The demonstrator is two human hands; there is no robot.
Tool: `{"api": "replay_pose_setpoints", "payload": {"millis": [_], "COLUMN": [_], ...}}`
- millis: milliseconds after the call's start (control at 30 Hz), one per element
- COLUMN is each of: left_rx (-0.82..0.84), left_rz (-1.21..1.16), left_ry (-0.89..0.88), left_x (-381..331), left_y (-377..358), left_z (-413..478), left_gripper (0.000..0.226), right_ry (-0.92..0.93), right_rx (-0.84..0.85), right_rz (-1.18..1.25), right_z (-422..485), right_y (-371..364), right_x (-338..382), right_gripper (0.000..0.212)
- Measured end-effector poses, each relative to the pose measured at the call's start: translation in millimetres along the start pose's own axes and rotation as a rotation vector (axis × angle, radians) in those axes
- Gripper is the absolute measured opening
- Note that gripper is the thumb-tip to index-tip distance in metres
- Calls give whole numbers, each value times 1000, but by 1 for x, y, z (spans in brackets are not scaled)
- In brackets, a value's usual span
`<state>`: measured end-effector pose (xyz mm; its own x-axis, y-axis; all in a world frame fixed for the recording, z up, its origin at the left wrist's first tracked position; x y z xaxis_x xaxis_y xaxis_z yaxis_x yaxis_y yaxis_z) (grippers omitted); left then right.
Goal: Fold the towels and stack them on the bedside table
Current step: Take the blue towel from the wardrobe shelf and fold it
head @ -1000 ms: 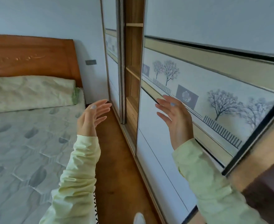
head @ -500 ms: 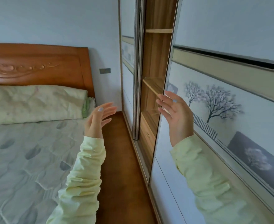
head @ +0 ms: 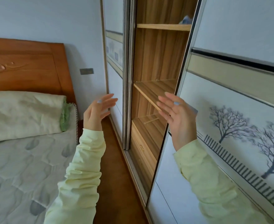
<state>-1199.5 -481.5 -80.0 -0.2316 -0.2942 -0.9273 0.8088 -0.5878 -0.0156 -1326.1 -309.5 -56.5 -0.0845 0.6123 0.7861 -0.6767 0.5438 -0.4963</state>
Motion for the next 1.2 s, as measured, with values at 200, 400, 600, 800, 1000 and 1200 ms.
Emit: {"api": "replay_pose_setpoints", "payload": {"millis": [200,400,600,800,1000,1200], "left_rx": [128,250,359,436,456,527], "left_rz": [-25,-40,-113,-61,-164,-196], "left_ry": [-10,-65,-49,-60,-51,-36], "left_x": [36,59,88,119,145,161], "left_y": [16,8,-19,-53,-85,-126], "left_z": [118,211,270,321,371,427], "left_gripper": [32,30,30,40,29,32], "right_ry": [69,156,191,230,342,391], "right_rx": [-91,-246,-416,-559,-682,-684], "right_rz": [-9,-13,-56,-97,-124,-139], "right_z": [75,134,172,205,255,307], "right_y": [-26,-34,-25,-8,15,38], "right_x": [-50,-77,-91,-97,-114,-126], "right_gripper": [36,35,33,32,37,31]}}
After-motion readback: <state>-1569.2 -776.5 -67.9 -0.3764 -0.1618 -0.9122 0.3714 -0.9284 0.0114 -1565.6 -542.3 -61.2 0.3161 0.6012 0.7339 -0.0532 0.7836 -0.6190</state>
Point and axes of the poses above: each hand's wrist, its own z-axis towards the middle knuckle, its own y-axis out of the back of the hand, x = y × z, the point moved 3 cm from there along z, towards the middle knuckle, and after that the axes turned 11 degrees about z, right-handed, at the moved point
